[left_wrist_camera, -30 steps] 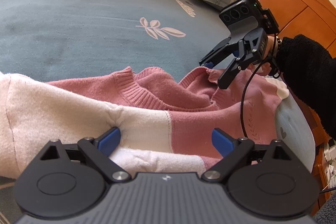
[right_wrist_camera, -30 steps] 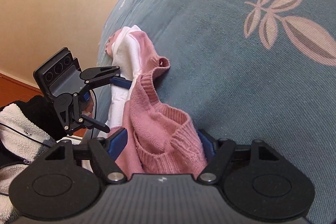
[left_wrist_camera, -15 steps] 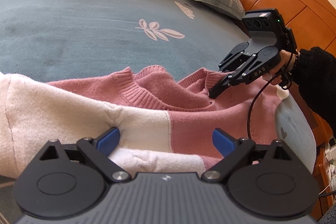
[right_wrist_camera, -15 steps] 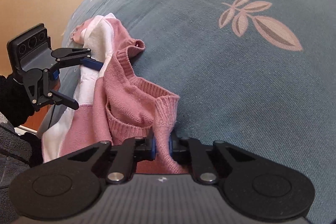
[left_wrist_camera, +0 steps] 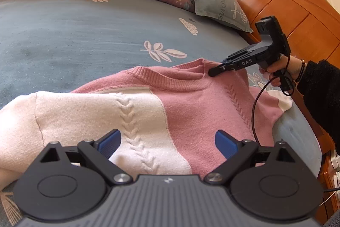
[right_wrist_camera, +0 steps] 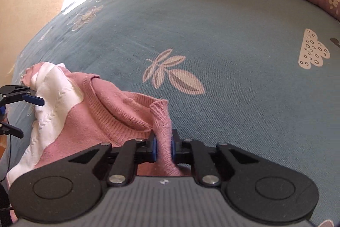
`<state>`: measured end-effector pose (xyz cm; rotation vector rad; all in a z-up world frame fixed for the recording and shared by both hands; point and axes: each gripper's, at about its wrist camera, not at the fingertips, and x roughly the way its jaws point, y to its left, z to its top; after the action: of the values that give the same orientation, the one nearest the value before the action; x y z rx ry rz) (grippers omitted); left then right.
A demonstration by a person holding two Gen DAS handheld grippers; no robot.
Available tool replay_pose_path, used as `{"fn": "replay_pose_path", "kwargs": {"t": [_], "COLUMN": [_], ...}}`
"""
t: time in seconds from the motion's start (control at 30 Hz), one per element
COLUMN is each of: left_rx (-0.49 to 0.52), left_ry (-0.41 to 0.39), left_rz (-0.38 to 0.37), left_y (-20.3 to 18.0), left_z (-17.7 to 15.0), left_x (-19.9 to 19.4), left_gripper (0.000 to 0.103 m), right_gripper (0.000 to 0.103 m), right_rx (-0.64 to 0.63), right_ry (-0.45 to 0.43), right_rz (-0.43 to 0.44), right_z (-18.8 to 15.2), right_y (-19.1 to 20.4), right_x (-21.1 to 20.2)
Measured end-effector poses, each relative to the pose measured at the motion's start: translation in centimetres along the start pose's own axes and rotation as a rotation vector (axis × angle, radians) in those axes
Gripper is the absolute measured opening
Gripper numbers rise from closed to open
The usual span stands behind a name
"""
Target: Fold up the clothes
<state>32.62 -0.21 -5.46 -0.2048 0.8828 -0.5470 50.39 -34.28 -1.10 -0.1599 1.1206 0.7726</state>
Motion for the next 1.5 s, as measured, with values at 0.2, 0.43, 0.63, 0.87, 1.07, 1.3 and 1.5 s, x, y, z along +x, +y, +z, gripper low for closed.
{"fn": "replay_pose_path", "kwargs": {"t": [0.2,0.43,0.63,0.87,1.07,1.3,1.5], "left_rx": [0.014,-0.015,-0.032,-0.046,-0.089,-0.122,-0.116], "left_ry": [-0.002,-0.036,-0.05,-0.103,-0.117,-0.035,-0.036], "left_rz": [0.01,0.013,0.014,-0.017,-0.051,-0.052,-0.038], "left_y": [0.1,1.1,1.9,3.6,5.3,7.0,6.7], "left_z": [-0.2,-0.7,-1.0,1.2,3.1,-0.6,-0.9], "left_x": [-1.1,-2.9,-3.9,-3.8,0.4,2.9,1.6], "left_gripper": [0.095,0.095,0.095,0.095,0.095,0.095,0.095], "right_gripper": [0.04,0.052,0.053,0.051,0.054,0.057,0.069], "right_rx": [0.006,-0.021,-0.034,-0.111,-0.219,-0.265,0.058], "right_ry": [-0.026,-0.179,-0.119,-0.016,0.047,0.001,-0.03], "right_rz": [-0.085,0.032,0.199,0.309,0.335,0.331,0.435], "right_z": [-0.2,5.0,8.7,6.5,3.7,4.7,6.4], "right_y": [0.8,4.5,8.2,12.0,15.0,14.4,8.0], "right_x": [-0.5,-2.0,4.6,7.3,6.6,3.7,6.9]}}
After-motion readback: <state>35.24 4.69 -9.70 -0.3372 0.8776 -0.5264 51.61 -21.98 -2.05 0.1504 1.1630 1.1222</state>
